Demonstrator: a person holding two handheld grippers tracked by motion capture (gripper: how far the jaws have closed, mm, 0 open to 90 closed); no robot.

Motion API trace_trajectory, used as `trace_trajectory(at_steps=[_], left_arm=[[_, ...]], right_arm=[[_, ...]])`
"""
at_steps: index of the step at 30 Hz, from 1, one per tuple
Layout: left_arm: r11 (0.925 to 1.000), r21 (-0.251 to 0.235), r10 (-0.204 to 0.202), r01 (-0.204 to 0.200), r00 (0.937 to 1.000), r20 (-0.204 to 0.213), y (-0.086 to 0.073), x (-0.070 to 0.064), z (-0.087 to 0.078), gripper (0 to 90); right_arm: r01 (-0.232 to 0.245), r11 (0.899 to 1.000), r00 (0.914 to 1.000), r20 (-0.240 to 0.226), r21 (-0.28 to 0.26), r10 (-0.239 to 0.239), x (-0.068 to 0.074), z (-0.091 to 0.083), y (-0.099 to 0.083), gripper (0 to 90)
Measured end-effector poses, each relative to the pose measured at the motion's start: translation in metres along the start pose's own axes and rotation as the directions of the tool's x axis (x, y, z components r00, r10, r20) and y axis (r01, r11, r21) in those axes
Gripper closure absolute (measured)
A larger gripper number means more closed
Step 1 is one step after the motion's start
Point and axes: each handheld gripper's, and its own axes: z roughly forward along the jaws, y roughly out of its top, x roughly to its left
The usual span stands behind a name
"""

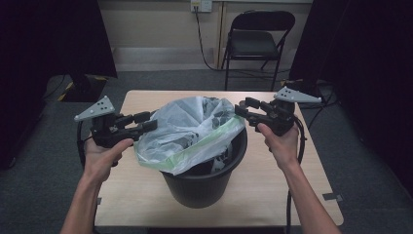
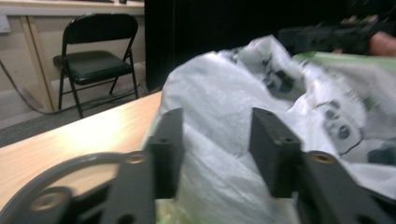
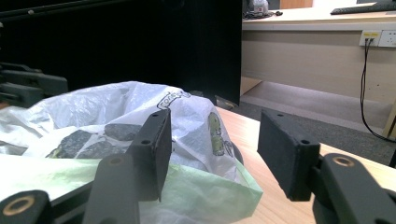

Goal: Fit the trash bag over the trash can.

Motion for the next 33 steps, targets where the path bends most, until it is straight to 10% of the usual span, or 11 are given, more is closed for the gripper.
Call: trace_trajectory(at_steps=[6,10,19,23,33], left_arm=[[0.9992,-0.039,-0.001,0.001,0.9999,-0.011,-0.003,-0.002,-0.013,85.3],[0.999,-0.046,-0.001,0.001,1.0,0.001,-0.008,-0.011,-0.024,88.0],[0.999,-0.04,0.026,-0.022,0.9929,0.116,-0.013,-0.043,-0.039,79.5],[0.9919,-0.125,0.035,-0.023,0.995,0.093,-0.003,-0.037,-0.041,68.6],[0.9887,-0.126,-0.075,0.081,0.9958,0.051,-0.01,-0.002,-0.002,61.0]], right_arm=[[-0.001,1.0,0.9999,-0.012,0.004,0.001,0.002,-0.001,0.002,43.0],[0.011,1.0,0.9995,-0.028,0.014,-0.011,0.008,0.002,0.005,41.6],[0.01,0.999,0.9981,-0.061,0.043,-0.007,0.012,0.013,0.01,39.6],[0.004,0.999,0.998,-0.064,0.053,0.0,0.008,0.022,0.013,39.6],[-0.001,0.987,0.9944,-0.105,0.16,0.018,0.002,0.045,0.014,43.6]])
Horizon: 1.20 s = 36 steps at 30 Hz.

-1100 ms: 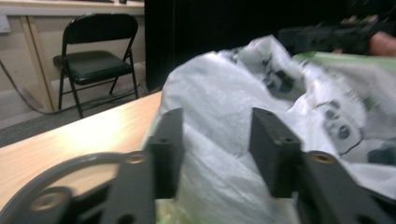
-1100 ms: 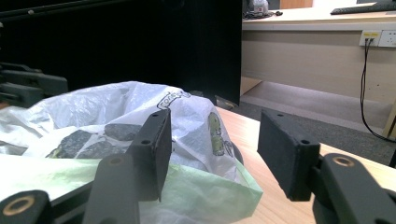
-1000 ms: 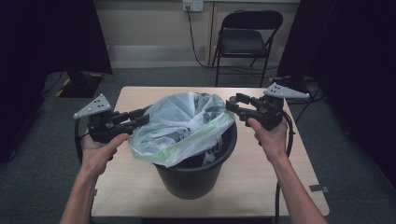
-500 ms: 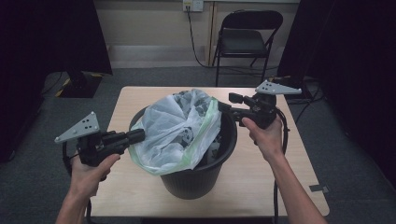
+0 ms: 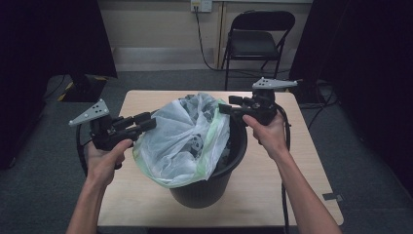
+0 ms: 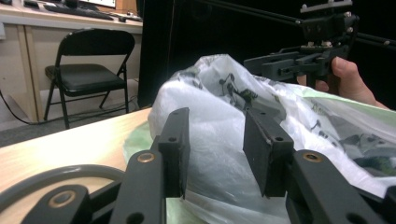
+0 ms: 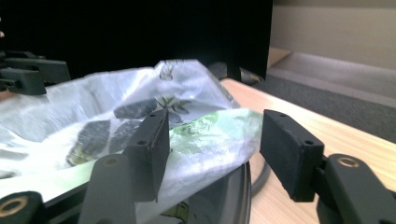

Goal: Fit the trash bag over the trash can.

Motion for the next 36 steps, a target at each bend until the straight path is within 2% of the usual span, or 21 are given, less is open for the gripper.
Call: trace_trajectory(at_steps=[1,3,5,6,8,9,11,13,18,21,23,25,28,30,32,33,36], left_arm=[[1.0,-0.005,-0.007,0.007,0.9999,0.015,-0.001,-0.001,-0.001,60.9],[1.0,-0.009,0.0,0.0,1.0,0.0,-0.003,-0.004,-0.004,60.8],[0.9999,-0.004,0.013,-0.013,0.9999,-0.003,-0.003,-0.006,-0.007,60.8],[0.9997,0.001,0.024,-0.024,0.9996,-0.018,-0.003,-0.007,-0.009,60.8],[0.9995,0.0,0.031,-0.031,0.9993,-0.022,-0.004,-0.01,-0.012,60.8],[0.9994,-0.001,0.035,-0.035,0.9992,-0.021,-0.005,-0.011,-0.014,60.8],[0.9994,-0.005,0.033,-0.033,0.9992,-0.023,-0.006,-0.013,-0.015,60.8],[0.999,0.001,0.045,-0.045,0.9987,-0.026,-0.006,-0.013,-0.016,60.8],[0.9994,0.011,0.035,-0.034,0.9984,-0.045,-0.003,-0.008,-0.009,59.9],[0.9995,0.017,0.027,-0.026,0.9983,-0.052,-0.003,-0.006,-0.006,59.3],[0.9993,0.022,0.031,-0.03,0.9981,-0.054,-0.004,-0.006,-0.006,59.2],[0.9994,0.019,0.029,-0.028,0.9983,-0.05,-0.005,-0.007,-0.007,58.9],[0.9994,0.022,0.03,-0.029,0.9984,-0.049,-0.005,-0.007,-0.008,58.9],[0.9995,0.021,0.025,-0.024,0.9986,-0.046,-0.005,-0.007,-0.008,58.5],[0.9993,0.023,0.031,-0.03,0.9984,-0.048,-0.005,-0.007,-0.008,58.2],[0.9993,0.023,0.029,-0.028,0.9984,-0.048,-0.005,-0.008,-0.008,58.1],[0.9994,0.024,0.027,-0.026,0.9983,-0.052,-0.006,-0.008,-0.008,58.0]], right_arm=[[0.005,1.0,1.0,0.005,0.009,-0.005,0.0,0.001,0.0,47.7],[0.007,1.0,0.9998,-0.016,0.013,-0.007,0.0,0.002,0.0,55.8],[0.01,1.0,0.9998,0.018,0.008,-0.01,0.001,0.001,0.002,66.1],[0.019,1.0,0.9989,0.042,0.005,-0.019,0.002,0.0,0.003,73.0],[0.019,1.0,0.9994,0.03,0.003,-0.019,0.0,-0.001,0.003,79.1],[0.023,1.0,0.999,0.038,0.004,-0.023,0.0,-0.003,0.002,84.8],[0.021,1.0,0.999,0.039,-0.001,-0.021,-0.001,-0.004,0.001,89.9],[0.018,1.0,0.9993,0.032,-0.005,-0.018,-0.003,-0.005,0.0,88.8],[0.008,1.0,0.9999,0.012,-0.016,-0.008,-0.001,-0.002,0.005,51.9],[0.015,1.0,0.9997,0.019,0.017,-0.015,0.002,0.004,0.007,45.5],[0.018,0.999,0.9996,0.021,0.05,-0.019,0.002,0.01,0.005,48.3],[0.022,0.998,0.9996,0.015,0.061,-0.023,0.002,0.012,0.005,57.8],[0.029,0.999,0.9978,0.058,0.042,-0.031,0.004,0.01,0.007,70.7],[0.04,0.998,0.9946,0.094,0.039,-0.044,0.004,0.007,0.009,83.3],[0.03,0.999,0.9962,0.081,0.037,-0.033,0.001,0.004,0.008,87.8],[0.036,0.999,0.9953,0.089,0.033,-0.039,0.0,0.002,0.008,90.0],[0.034,0.999,0.9954,0.089,0.022,-0.035,-0.001,-0.002,0.005,90.0]])
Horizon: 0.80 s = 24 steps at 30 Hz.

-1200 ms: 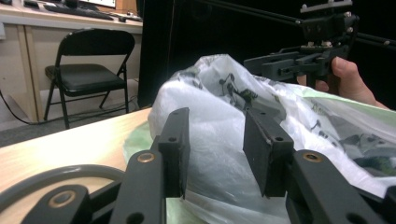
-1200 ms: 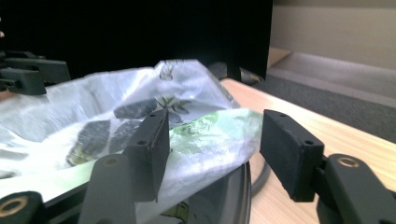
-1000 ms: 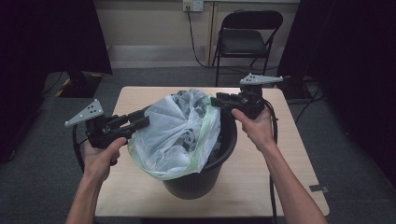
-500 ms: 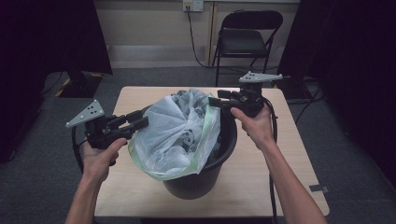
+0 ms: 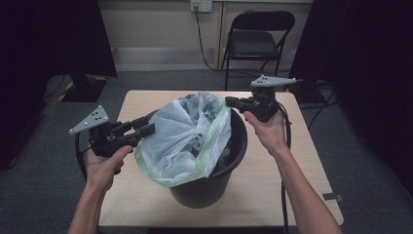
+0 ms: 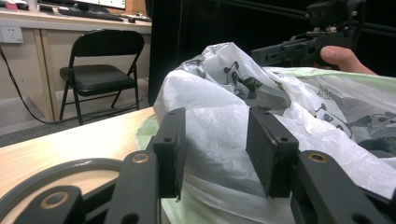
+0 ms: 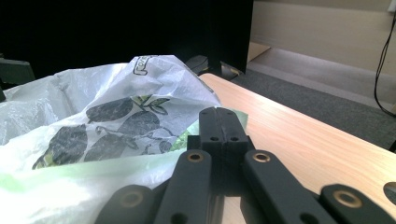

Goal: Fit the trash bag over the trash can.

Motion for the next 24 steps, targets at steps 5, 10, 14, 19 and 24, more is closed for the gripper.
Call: trace_trajectory(at_steps=[5,10,14,19,24], left_arm=[[1.0,0.008,-0.003,0.003,1.0,0.001,-0.003,0.0,-0.001,58.0],[0.9999,0.01,-0.003,0.003,1.0,0.001,-0.002,-0.002,-0.001,58.7],[1.0,0.005,-0.004,0.004,1.0,0.001,-0.003,-0.002,-0.002,58.7],[1.0,0.007,-0.002,0.002,1.0,0.006,-0.002,0.0,-0.001,58.7],[1.0,-0.003,-0.004,0.004,0.9999,0.012,0.004,0.004,0.004,58.7]], right_arm=[[-0.011,0.999,0.9998,0.018,-0.035,0.011,-0.003,-0.012,-0.011,90.0],[-0.043,0.997,0.999,0.002,-0.057,0.044,-0.012,-0.021,-0.035,90.0],[-0.069,0.997,0.9976,-0.001,-0.039,0.069,-0.014,-0.016,-0.06,90.0],[-0.101,0.995,0.9946,-0.024,0.003,0.101,-0.019,0.0,-0.087,90.0],[-0.092,0.996,0.9957,0.003,-0.019,0.092,-0.02,0.0,-0.079,79.1]])
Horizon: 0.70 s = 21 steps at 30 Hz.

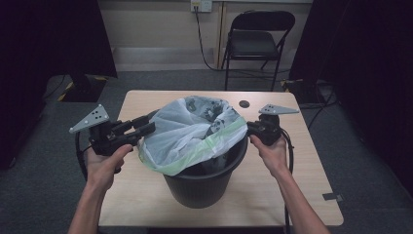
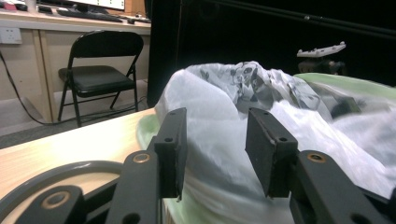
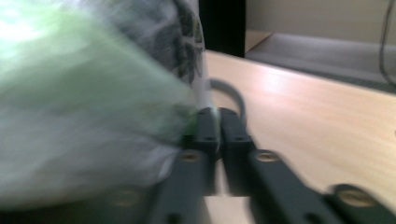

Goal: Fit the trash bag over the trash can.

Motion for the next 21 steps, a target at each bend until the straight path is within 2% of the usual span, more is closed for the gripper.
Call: trace_trajectory(at_steps=[2,3,4,6,8,9,10,14,15,17,18,19,21], left_arm=[[0.9999,0.012,0.005,-0.005,0.9994,-0.035,0.001,0.0,0.002,63.8],[0.9998,0.016,0.008,-0.007,0.9992,-0.04,0.0,0.001,0.002,66.8],[0.9999,0.016,0.005,-0.004,0.9991,-0.043,0.0,0.001,0.002,69.0],[1.0,-0.006,0.001,-0.001,0.9991,-0.042,-0.001,0.001,-0.003,75.6],[0.9999,-0.011,0.002,-0.002,0.9994,-0.035,-0.001,0.001,-0.006,85.3],[0.9999,-0.013,-0.006,0.006,1.0,0.003,-0.002,0.001,-0.011,88.7],[0.9999,-0.013,-0.002,0.002,1.0,0.006,-0.003,-0.001,-0.012,89.8],[0.9997,0.004,0.024,-0.024,0.9988,0.042,-0.005,-0.016,-0.019,90.0],[0.9998,0.009,0.015,-0.016,0.997,0.077,-0.007,-0.02,-0.021,90.0],[0.9992,0.019,0.032,-0.034,0.9949,0.095,-0.008,-0.027,-0.026,89.9],[0.999,0.023,0.035,-0.038,0.9925,0.117,-0.007,-0.03,-0.028,87.4],[0.9986,0.019,0.046,-0.049,0.9919,0.118,-0.005,-0.032,-0.029,84.0],[0.9984,0.002,0.056,-0.056,0.9967,0.059,0.003,-0.03,-0.029,71.4]], right_arm=[[-0.005,1.0,0.9998,0.019,-0.031,0.005,-0.002,-0.007,0.008,69.0],[-0.008,0.999,0.9989,0.046,-0.037,0.01,-0.003,-0.01,0.013,63.5],[-0.007,0.999,0.9973,0.073,-0.042,0.01,-0.003,-0.013,0.017,60.6],[-0.01,0.998,0.9956,0.092,-0.065,0.016,-0.004,-0.02,0.023,56.8],[-0.01,0.996,0.9947,0.101,-0.083,0.018,-0.003,-0.026,0.029,54.2],[-0.003,0.996,0.9947,0.103,-0.09,0.012,-0.002,-0.028,0.032,54.1],[0.003,0.995,0.9949,0.101,-0.096,0.007,0.0,-0.03,0.035,53.3],[0.019,0.991,0.9972,0.074,-0.129,-0.01,0.012,-0.034,0.046,48.9],[0.027,0.991,0.9975,0.068,-0.13,-0.018,0.016,-0.035,0.048,48.2],[0.037,0.99,0.9982,0.052,-0.133,-0.03,0.022,-0.035,0.051,46.7],[0.04,0.991,0.9984,0.044,-0.13,-0.035,0.025,-0.035,0.052,45.8],[0.044,0.991,0.9986,0.035,-0.125,-0.04,0.027,-0.034,0.052,45.2],[0.049,0.993,0.9987,0.02,-0.11,-0.047,0.03,-0.032,0.053,44.2]])
